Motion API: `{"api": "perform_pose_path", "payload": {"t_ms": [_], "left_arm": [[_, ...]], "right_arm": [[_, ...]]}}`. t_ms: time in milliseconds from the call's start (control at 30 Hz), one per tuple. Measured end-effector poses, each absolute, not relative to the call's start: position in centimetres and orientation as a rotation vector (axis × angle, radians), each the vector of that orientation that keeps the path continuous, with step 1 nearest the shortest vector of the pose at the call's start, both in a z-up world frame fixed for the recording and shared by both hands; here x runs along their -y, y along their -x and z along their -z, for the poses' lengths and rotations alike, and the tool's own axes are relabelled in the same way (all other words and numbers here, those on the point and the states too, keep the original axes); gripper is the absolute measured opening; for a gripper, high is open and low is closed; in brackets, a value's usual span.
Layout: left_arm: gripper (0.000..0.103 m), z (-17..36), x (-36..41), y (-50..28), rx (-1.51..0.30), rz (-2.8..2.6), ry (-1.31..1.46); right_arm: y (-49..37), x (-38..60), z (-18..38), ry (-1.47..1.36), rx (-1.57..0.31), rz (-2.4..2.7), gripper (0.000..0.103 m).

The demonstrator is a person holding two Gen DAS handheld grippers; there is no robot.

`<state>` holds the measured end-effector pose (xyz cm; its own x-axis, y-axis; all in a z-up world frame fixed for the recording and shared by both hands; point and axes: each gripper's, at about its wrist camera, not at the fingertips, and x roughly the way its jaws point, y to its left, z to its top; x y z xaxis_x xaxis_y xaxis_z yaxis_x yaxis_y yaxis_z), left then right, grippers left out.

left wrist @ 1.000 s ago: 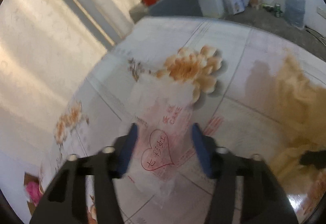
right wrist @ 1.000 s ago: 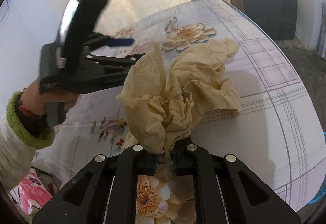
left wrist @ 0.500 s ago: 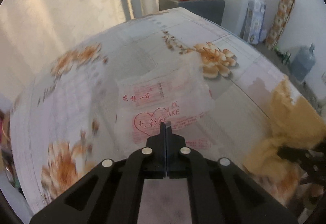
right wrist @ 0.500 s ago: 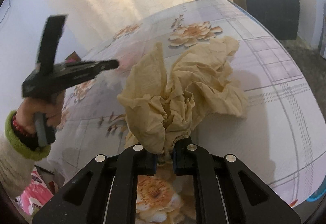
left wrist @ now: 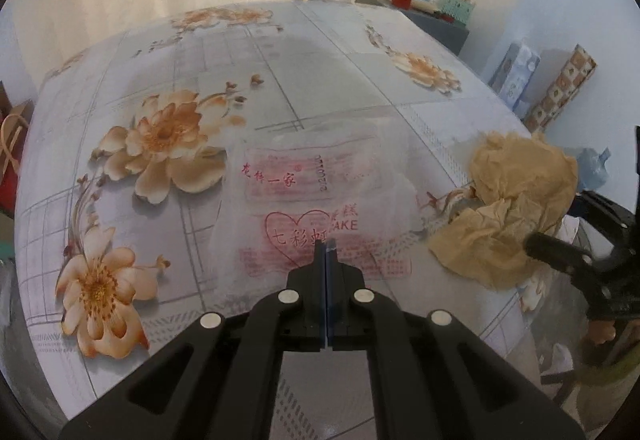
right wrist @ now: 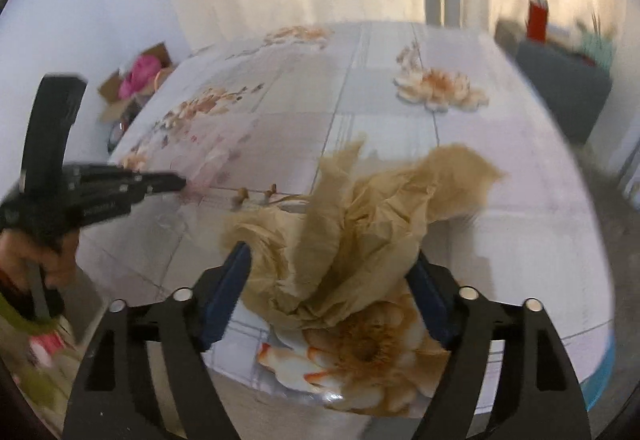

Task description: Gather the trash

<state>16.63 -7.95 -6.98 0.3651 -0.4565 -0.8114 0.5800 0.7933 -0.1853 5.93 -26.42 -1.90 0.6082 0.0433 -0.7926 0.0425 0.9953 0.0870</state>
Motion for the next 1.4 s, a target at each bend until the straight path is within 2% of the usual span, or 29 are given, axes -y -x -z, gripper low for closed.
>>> {"api": "perform_pose_path", "payload": {"t_ms": [267,533,733,1067,1133,1233,1300,1400], "left_arm": [[0.0,7.3,6.9,-17.0,-0.996,0.701,-0.077],[0.0,7.4,5.7,-17.6,-1.0,0.71,-0.034],[0.0,7.6,5.3,-17.8,-1.006,0.72,-0.023],[0.0,7.8,5.4,-18.1,-1.012,0.726,-0.007],[0.0,7.9,5.5,-18.2,-1.012,0.727,-0.005],[0.0,7.9,5.7,-18.4,-1.011,0.729,-0.003],[0.0,7.9,5.7,-18.4,-1.012,0.728,-0.001],[0.0,7.9,5.8,-18.4,-1.009,0.725,0.003]], "right_arm": [[-5.3,26.0,0.0,0.053,-0.867,-0.091,0.095],[-8.8,25.7,3.0,0.157,-0.924,-0.132,0.095],[-10.6,27.5,5.7,0.098,-0.987,-0.131,0.095],[-9.9,27.0,5.9,0.09,-0.971,-0.075,0.095],[-9.6,26.9,5.9,0.081,-0.971,-0.056,0.091],[-9.3,26.8,5.6,0.068,-0.969,-0.029,0.076],[-8.9,26.9,5.4,0.052,-0.964,0.0,0.06],[-8.3,26.9,5.2,0.027,-0.956,0.048,0.047]]}}
